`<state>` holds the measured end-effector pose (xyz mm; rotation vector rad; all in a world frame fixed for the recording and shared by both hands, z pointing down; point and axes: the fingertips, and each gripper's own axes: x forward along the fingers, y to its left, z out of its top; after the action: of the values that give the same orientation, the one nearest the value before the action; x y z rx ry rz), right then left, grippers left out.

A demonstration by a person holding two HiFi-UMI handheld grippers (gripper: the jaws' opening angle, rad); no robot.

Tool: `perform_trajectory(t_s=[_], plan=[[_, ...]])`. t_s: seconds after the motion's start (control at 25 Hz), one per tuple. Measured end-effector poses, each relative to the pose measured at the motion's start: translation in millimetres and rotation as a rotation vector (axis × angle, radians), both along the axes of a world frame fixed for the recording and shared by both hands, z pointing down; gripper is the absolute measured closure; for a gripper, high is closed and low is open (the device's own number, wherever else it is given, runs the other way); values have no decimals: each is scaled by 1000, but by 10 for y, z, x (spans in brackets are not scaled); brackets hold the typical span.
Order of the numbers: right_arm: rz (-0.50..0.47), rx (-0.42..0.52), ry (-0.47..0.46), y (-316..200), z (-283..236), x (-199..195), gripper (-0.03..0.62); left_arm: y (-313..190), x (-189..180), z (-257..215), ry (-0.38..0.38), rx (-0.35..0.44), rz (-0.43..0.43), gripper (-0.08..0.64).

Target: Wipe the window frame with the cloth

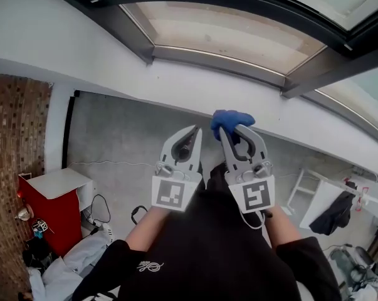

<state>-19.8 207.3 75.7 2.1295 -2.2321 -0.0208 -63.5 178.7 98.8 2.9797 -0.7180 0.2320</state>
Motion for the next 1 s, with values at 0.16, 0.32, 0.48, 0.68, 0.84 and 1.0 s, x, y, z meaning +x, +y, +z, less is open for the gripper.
perform_trajectory(t_s=[0.16, 0.32, 0.48, 0.68, 0.84, 1.0], plan=[[-27, -19, 26, -375, -35, -297, 569, -428, -396, 3, -4, -10, -51, 555], [-55, -22, 31, -792, -58, -648, 569, -829, -704, -53, 31, 4, -70, 555], [-89, -25, 42, -1244, -76, -1071, 569, -1225, -1027, -71, 46, 11, -81, 555], [-90, -17, 48, -1788, -111, -1521, 569, -1710, -1363, -82, 43, 46, -62, 555], [-86, -25, 40, -2103, -85, -1749, 569, -2019, -1551, -70, 64, 25, -83, 555], [-99, -28, 51, -2332, -77, -1868, 569, -2239, -1671, -39, 81, -2, -114, 555]])
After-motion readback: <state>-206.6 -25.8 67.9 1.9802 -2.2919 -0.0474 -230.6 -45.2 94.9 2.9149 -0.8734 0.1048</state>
